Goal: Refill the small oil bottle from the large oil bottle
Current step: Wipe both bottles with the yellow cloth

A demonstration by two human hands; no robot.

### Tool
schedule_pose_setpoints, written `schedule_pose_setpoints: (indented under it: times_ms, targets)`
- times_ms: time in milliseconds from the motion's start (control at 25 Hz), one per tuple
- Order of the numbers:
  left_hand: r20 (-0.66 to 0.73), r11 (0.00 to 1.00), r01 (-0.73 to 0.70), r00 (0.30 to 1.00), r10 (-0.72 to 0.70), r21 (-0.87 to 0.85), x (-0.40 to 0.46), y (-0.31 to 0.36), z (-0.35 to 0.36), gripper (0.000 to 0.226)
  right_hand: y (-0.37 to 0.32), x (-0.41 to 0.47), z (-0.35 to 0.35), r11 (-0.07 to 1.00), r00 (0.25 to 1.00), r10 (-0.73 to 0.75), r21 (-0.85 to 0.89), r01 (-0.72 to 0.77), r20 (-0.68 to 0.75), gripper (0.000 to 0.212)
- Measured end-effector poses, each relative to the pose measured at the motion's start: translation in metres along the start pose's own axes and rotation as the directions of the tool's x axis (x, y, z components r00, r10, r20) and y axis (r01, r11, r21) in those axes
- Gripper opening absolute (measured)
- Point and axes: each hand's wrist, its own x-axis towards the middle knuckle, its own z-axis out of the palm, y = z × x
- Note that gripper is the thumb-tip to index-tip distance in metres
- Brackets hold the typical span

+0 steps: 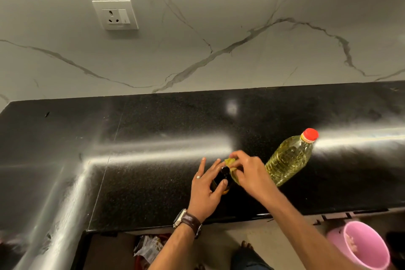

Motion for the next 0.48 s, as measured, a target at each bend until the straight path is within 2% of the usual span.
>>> schedule_pose_setpoints:
  times_ms: [120, 280, 400, 480]
  targets:
    - [0.022, 0.997, 0.044, 0.999, -0.042, -0.066, -0.001, -0.001, 0.006, 0.059, -0.023, 0.043, -0.013, 0.978, 0.969, -0.005, -0.200, 0.056, 0.246, 0.040]
    - [0.077, 0.985, 0.114, 0.992, -0.104, -0.128, -0.002, 0.007, 0.007, 0.067, -0.070, 0.072, -0.021, 0.851, 0.848, 0.017, -0.453, 0.265, 0.529, 0.037]
    - [0.039, 0.988, 0.075, 0.997, -0.070, -0.132, -0.001, 0.009, 0.007, 0.069, -0.095, 0.075, -0.019, 0.752, 0.780, 0.045, -0.535, 0.385, 0.624, 0.037]
    - [-0.016, 0.985, 0.046, 0.999, -0.049, -0.168, -0.003, 0.009, 0.009, 0.065, -0.104, 0.065, -0.012, 0.664, 0.785, -0.042, -0.570, 0.485, 0.618, 0.030]
